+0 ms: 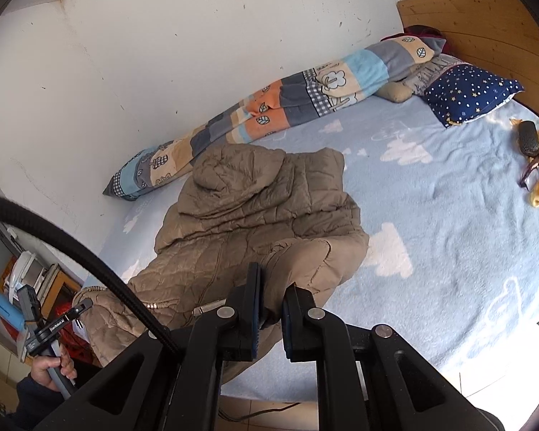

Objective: Fold large clothes
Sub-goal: 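Lift the held hem with both tools and fold it over toward the hood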

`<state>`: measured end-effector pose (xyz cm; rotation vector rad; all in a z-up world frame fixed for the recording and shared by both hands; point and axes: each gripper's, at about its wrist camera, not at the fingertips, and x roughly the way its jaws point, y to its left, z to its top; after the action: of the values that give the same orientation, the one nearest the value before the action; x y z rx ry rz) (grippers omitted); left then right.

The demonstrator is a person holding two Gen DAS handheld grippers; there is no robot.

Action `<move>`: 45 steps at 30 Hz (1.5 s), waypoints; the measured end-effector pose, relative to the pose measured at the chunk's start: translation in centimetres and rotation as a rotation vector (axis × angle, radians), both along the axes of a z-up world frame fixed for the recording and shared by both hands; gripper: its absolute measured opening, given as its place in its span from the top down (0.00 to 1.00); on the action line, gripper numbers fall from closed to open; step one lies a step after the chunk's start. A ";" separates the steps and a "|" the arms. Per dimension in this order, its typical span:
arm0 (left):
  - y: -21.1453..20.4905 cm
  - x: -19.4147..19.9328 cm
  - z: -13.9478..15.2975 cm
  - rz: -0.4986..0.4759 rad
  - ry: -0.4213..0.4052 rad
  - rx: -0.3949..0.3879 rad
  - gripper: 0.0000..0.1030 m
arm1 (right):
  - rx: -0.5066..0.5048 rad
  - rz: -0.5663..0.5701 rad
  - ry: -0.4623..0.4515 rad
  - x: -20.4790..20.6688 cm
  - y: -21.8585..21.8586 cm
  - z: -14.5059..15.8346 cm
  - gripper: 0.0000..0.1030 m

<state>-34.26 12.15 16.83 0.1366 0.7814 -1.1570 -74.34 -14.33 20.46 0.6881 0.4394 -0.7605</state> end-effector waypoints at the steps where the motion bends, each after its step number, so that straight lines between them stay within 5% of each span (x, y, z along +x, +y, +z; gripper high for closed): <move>1: 0.0 0.1 0.4 0.001 -0.006 -0.008 0.81 | -0.012 -0.007 -0.001 0.1 -0.2 0.4 0.90; 23: -5.2 4.4 8.1 0.044 -0.091 -0.146 0.81 | -0.146 -0.111 -0.088 1.2 -7.0 6.8 0.90; 33: -12.7 8.6 10.5 0.040 -0.114 -0.154 0.81 | -0.174 -0.158 -0.144 4.1 -13.4 8.4 0.90; 45: -23.0 15.5 9.8 0.023 -0.065 -0.069 0.81 | -0.195 -0.140 -0.013 10.3 -23.6 8.1 0.90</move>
<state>-18.77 -10.90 26.58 0.1071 0.6835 -1.1507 -64.09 -37.91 28.54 0.5440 0.3029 -0.9173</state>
